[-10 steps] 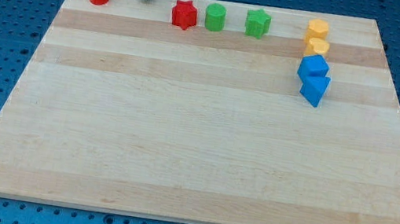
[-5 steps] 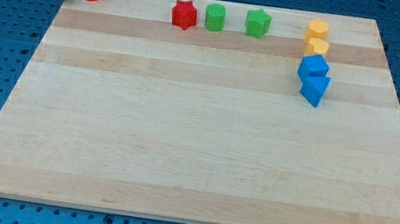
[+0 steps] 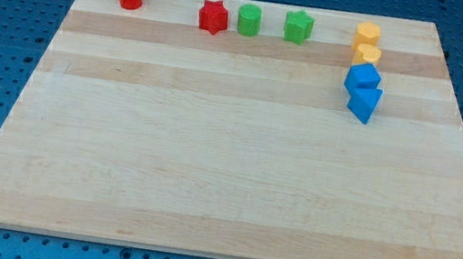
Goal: Push the red circle towards the red star
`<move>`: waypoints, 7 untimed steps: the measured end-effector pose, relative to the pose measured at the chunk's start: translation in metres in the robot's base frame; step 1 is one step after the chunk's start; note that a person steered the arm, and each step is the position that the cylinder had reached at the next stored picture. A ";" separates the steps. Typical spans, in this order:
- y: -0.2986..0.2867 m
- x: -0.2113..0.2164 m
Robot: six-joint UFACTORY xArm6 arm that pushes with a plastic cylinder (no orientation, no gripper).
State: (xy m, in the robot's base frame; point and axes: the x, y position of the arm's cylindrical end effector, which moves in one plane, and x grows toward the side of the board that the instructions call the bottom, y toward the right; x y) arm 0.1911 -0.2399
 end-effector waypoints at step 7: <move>0.014 0.032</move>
State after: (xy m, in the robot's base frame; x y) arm 0.2233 -0.2260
